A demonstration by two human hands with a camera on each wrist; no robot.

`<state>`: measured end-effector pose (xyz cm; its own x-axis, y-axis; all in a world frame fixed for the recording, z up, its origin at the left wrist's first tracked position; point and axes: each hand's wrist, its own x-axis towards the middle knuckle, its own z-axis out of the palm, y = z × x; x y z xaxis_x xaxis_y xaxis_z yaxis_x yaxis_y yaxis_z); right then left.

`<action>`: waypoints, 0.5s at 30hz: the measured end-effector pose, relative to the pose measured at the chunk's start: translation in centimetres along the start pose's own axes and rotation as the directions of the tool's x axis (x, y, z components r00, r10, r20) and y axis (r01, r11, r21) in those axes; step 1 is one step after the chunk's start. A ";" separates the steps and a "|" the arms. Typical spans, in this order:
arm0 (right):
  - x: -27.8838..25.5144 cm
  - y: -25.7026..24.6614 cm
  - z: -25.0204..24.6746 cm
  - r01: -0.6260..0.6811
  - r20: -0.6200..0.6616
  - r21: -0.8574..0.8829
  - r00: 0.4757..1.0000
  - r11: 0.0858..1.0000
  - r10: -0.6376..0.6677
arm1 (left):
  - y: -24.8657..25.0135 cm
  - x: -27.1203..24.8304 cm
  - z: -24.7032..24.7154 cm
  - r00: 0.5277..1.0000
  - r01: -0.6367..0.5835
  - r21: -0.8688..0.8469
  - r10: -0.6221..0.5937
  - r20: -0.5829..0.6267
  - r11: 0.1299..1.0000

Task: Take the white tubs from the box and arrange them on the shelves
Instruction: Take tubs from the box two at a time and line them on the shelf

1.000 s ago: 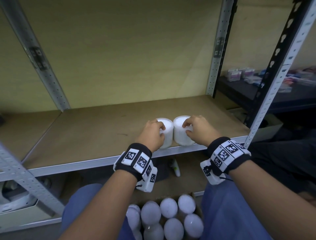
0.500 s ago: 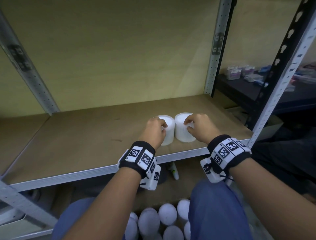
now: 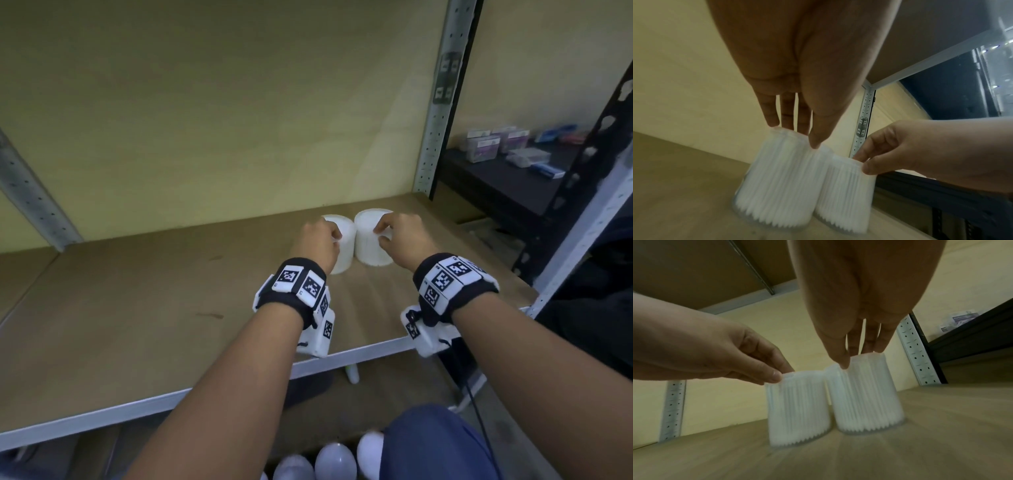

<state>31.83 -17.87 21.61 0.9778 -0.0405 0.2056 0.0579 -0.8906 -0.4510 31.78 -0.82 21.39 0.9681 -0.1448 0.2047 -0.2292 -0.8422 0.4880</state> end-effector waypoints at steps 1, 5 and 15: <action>0.8 0.2 0.1 -0.003 0.001 0.004 1.000 1.000 0.002 | -0.1 0.7 0.1 1.000 0.005 -0.007 -0.005 0.001 1.000; 3.8 0.7 0.5 -0.023 0.016 0.017 1.000 1.000 0.023 | -0.5 3.1 0.7 1.000 -0.012 -0.027 0.012 -0.005 1.000; 10.2 1.3 1.6 0.017 -0.011 -0.044 1.000 0.999 -0.017 | -1.3 9.2 2.8 0.998 -0.022 -0.065 0.018 -0.067 0.998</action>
<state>42.19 -18.69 21.72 0.9744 -0.0302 0.2228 0.0652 -0.9103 -0.4088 41.27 -2.50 20.26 0.9549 -0.1247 0.2693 -0.2564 -0.8036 0.5372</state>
